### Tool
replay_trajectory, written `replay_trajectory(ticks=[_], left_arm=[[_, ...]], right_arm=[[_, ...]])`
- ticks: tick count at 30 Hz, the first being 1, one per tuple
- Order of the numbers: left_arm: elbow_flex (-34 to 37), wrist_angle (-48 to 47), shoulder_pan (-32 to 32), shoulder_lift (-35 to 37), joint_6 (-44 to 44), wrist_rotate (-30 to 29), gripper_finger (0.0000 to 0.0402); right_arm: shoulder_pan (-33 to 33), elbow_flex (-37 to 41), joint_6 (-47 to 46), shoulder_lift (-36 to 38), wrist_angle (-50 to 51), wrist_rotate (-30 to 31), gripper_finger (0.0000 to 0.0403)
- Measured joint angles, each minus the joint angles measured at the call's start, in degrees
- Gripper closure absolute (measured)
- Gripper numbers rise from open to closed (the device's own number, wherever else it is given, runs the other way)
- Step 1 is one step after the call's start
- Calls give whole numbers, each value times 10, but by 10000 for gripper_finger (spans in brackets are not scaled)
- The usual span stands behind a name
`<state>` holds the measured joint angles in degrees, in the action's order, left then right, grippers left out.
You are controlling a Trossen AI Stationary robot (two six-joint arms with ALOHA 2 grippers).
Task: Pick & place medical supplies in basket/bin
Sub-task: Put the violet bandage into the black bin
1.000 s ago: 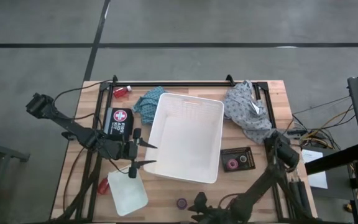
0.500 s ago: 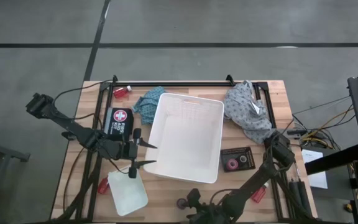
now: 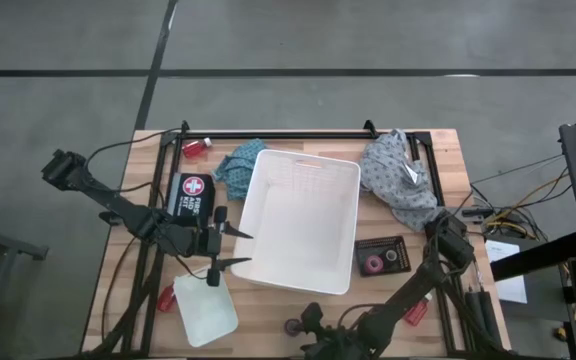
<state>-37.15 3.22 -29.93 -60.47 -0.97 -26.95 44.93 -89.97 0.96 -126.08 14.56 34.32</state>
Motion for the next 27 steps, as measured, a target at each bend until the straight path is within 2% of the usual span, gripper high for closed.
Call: replay_trajectory(ticks=[4,15,27], left_arm=[[0,0,0,0,0,0,152],[0,0,0,0,0,0,152],[0,0,0,0,0,0,152]], right_arm=[[0,0,-48,0,-1,1,115],[-10,4,-20,1,1,0,119],[-25,20,-40,1,-2,-48,164]])
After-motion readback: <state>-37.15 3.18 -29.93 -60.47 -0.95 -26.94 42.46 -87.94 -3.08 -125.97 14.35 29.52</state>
